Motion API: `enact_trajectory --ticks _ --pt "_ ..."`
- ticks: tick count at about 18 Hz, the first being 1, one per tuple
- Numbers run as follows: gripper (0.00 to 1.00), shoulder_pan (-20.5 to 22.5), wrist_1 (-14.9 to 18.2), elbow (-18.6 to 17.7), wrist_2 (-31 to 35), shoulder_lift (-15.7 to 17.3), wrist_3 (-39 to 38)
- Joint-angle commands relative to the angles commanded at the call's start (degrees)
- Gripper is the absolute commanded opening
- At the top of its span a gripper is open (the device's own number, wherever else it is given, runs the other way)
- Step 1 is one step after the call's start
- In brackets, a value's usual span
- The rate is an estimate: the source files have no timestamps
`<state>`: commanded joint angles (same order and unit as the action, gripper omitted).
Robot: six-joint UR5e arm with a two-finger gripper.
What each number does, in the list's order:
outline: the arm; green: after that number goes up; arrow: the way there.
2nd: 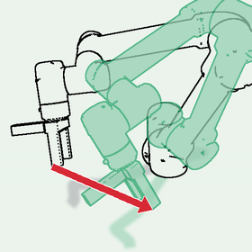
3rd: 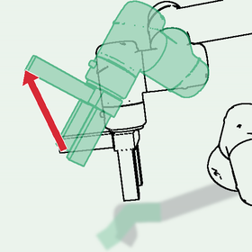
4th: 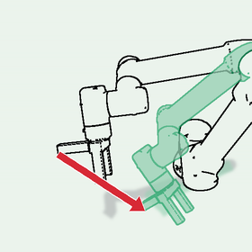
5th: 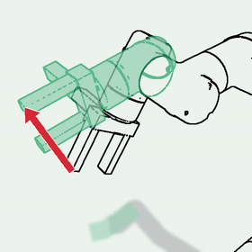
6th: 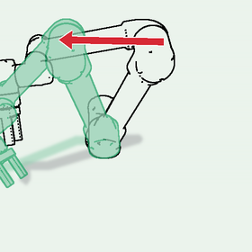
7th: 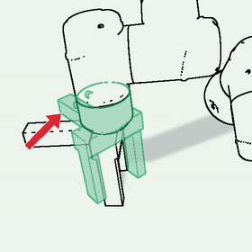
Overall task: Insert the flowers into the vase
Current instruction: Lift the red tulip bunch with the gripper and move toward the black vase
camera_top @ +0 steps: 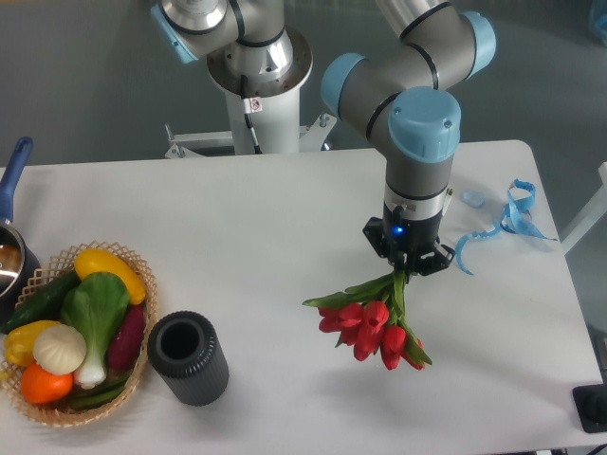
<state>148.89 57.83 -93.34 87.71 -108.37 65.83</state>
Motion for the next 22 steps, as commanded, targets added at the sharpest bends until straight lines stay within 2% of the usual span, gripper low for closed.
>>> enact_trajectory --ticks 6,8,11,14,16,19,22 --pt "0.00 -0.6 -0.5 -0.5 -0.7 1.0 -0.5" --pt "0.00 -2.0 -0.6 -0.6 -1.4 1.1 -1.3" --pt "0.00 -1.9 -0.8 0.3 -7.9 2.4 -2.8" --pt "0.00 -1.5 -3.9 1.1 -15.1 3.4 -5.7" --pt "0.00 -1.8 -6.9 1.7 -19.8 3.5 -10.3" --pt "0.00 -2.4 -11.4 2.3 -22.8 3.8 -17.0" --pt "0.00 -2.5 -12.7 2.4 -32.8 3.7 -19.3"
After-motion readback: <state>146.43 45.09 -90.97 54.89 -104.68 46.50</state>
